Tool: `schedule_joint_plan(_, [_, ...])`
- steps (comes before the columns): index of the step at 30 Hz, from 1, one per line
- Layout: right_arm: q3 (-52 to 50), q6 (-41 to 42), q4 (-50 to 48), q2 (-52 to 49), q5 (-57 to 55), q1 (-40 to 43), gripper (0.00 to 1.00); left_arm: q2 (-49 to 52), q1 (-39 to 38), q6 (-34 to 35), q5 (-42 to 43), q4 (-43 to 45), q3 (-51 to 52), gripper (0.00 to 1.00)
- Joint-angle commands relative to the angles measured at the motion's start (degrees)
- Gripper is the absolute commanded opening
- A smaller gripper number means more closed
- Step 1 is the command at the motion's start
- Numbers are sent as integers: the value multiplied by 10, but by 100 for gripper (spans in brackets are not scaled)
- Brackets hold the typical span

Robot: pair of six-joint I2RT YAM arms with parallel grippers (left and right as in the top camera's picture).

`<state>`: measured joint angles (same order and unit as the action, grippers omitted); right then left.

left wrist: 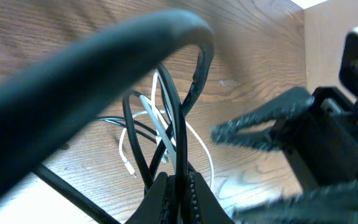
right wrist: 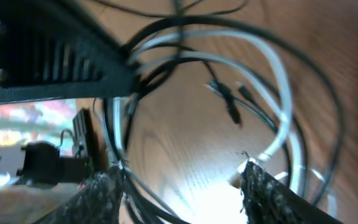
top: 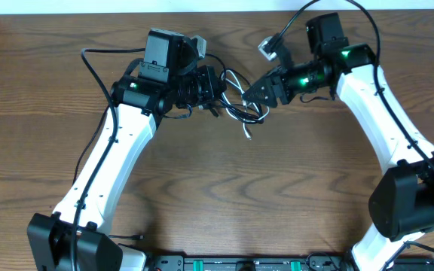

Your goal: Untangle cables

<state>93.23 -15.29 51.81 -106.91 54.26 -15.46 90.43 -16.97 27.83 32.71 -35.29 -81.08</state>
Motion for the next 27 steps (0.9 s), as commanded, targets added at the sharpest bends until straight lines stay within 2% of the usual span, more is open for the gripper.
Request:
schedule_joint_plan(1, [-2, -60, 8, 3, 2, -30, 55, -7, 3, 8, 8, 2, -4, 8])
schedule_joint_plan(5, [-2, -63, 16, 3, -49, -53, 50, -7, 3, 10, 12, 2, -4, 7])
schedule_joint_plan(8, [-3, -66, 17, -1, -76, -73, 40, -7, 3, 13, 12, 2, -4, 7])
schedule_joint_plan(10, [-3, -66, 17, -2, -86, -78, 30, -7, 3, 14, 12, 2, -4, 7])
schedule_joint_plan(13, [-3, -66, 17, -2, -92, -79, 8, -7, 3, 14, 12, 2, -4, 8])
schedule_joint_plan(15, [-3, -66, 17, -2, -91, -76, 1, -7, 5, 14, 12, 2, -4, 7])
schedule_joint_plan(18, [-3, -59, 16, -1, -86, -70, 1, -7, 15, 14, 7, 1, -4, 8])
schedule_joint_plan(22, [-3, -59, 16, -1, -52, -56, 1, -7, 33, 14, -34, -19, -4, 35])
schedule_joint_plan(23, [-3, -59, 16, -1, -45, -53, 1, -7, 38, 14, -38, -25, -4, 38])
schedule_joint_plan(27, [-3, -52, 16, -1, -26, -41, 1, -7, 45, 13, -38, -44, -4, 38])
